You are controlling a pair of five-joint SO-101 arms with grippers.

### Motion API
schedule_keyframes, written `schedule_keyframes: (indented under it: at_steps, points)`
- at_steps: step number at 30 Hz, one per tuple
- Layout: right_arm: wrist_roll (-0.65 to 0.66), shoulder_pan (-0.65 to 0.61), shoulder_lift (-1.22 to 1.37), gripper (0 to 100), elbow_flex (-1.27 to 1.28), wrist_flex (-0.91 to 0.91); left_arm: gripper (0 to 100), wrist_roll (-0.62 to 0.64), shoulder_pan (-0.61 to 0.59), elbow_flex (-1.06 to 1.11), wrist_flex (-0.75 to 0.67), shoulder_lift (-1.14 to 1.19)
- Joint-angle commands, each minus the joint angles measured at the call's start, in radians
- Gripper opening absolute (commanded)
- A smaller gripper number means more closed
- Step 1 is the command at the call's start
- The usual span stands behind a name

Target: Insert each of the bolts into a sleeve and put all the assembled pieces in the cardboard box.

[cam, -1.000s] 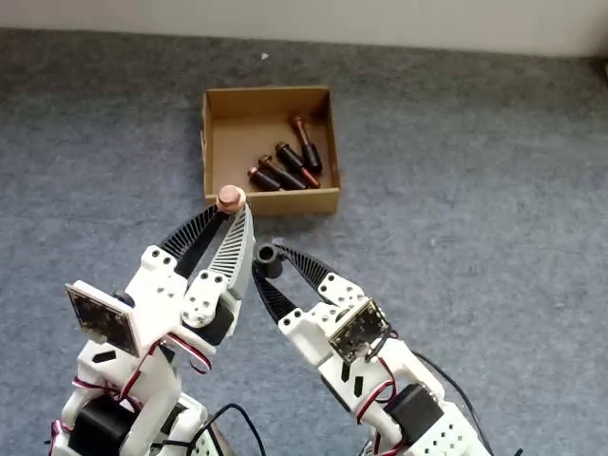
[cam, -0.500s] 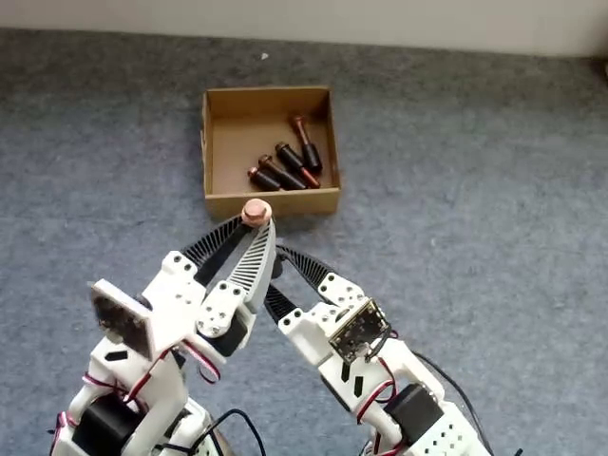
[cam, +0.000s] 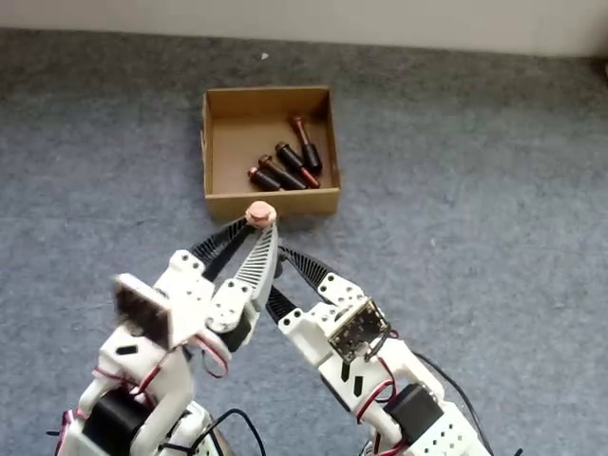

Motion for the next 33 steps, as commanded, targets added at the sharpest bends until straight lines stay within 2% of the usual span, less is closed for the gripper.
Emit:
schedule_keyframes:
  at_steps: [1, 7, 12, 18, 25, 28, 33]
  points:
    - [0.008, -0.007, -0.019, 0.5, 0.101, -0.002, 1, -0.018, 0.015, 0.027, -0.005, -0.007]
    - [0.008, -0.001, -0.019, 0.5, 0.101, -0.002, 1, -0.018, 0.015, 0.041, 0.000, -0.008]
    - [0.003, 0.065, -0.019, 0.5, 0.099, -0.007, 1, -0.015, 0.015, 0.039, 0.046, -0.008]
    - [0.002, 0.079, -0.019, 0.5, 0.099, -0.007, 12, -0.014, 0.015, 0.035, 0.106, -0.008]
    - [0.002, 0.081, -0.019, 0.5, 0.108, -0.007, 13, -0.044, 0.013, 0.031, 0.106, -0.008]
    - [0.002, 0.081, -0.019, 0.5, 0.108, -0.007, 13, -0.138, -0.044, -0.007, 0.106, -0.008]
    - [0.002, 0.088, -0.019, 0.5, 0.108, -0.007, 13, -0.153, -0.154, -0.036, 0.118, -0.008]
